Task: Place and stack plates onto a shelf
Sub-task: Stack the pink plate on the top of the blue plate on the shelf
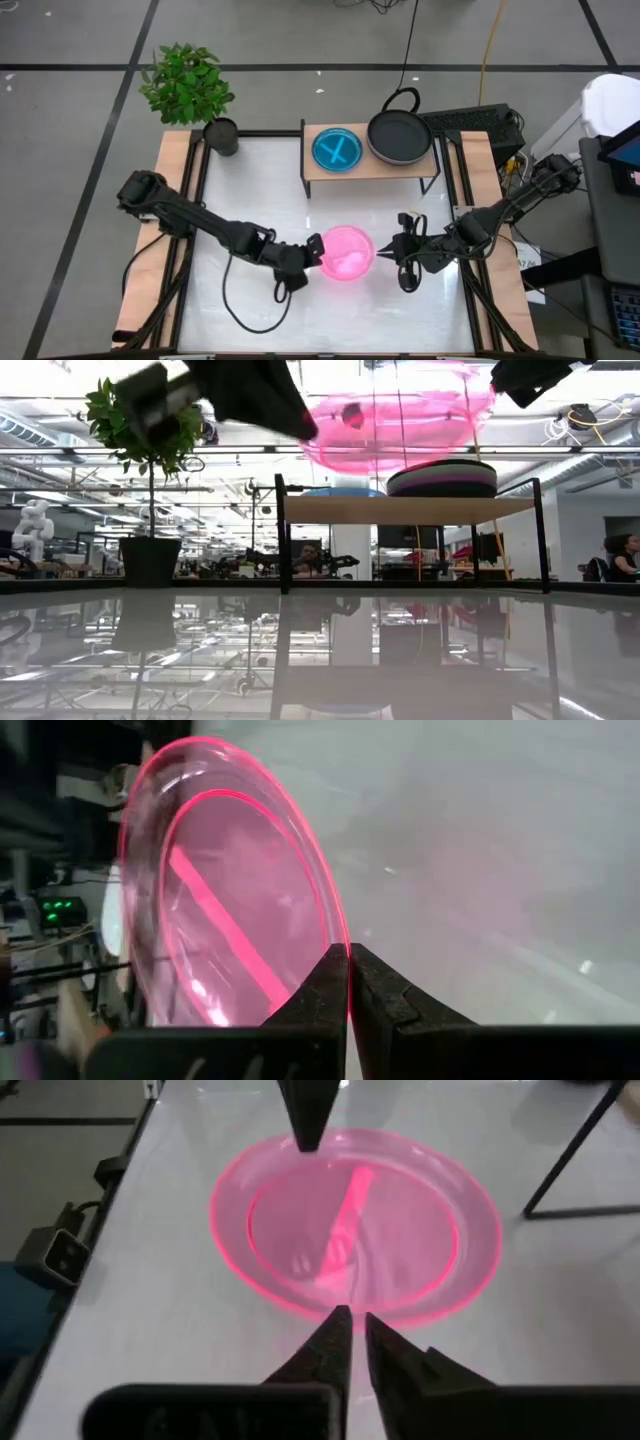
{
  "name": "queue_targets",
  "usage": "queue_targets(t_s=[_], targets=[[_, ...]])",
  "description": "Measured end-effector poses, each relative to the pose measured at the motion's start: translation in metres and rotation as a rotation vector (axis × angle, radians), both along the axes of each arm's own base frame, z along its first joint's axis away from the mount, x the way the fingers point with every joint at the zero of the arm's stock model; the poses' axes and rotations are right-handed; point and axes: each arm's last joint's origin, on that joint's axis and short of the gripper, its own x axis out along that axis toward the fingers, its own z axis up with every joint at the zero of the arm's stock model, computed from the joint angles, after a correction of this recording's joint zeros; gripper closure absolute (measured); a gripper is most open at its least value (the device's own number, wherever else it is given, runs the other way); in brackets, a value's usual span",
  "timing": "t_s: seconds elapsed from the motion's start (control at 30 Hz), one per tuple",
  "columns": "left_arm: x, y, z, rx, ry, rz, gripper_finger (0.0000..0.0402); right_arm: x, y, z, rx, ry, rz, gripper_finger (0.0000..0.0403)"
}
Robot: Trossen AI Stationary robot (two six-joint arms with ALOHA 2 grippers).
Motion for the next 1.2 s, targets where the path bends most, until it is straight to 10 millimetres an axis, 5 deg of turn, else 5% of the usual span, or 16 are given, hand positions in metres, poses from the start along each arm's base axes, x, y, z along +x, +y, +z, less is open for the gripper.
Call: queue_targets(t_s=[0.33, 0.83, 1.2], targets=[[-0.017, 0.027, 0.044, -0.019, -0.097, 0.055, 0.0398, -0.004, -0.003, 0.007, -0.108, -0.073, -0.039, 0.0401], [-0.017, 0.086, 0.066, 0.143, -0.129, 0.134, 0.0398, -0.025, -0.015, 0.019, -0.158, -0.152, 0.025, 0.0403], [-0.01, 0.137, 0.123, 0.154, -0.258, 0.285, 0.0398, -0.037, -0.035, 0.018, -0.201, -0.2, 0.009, 0.0403]])
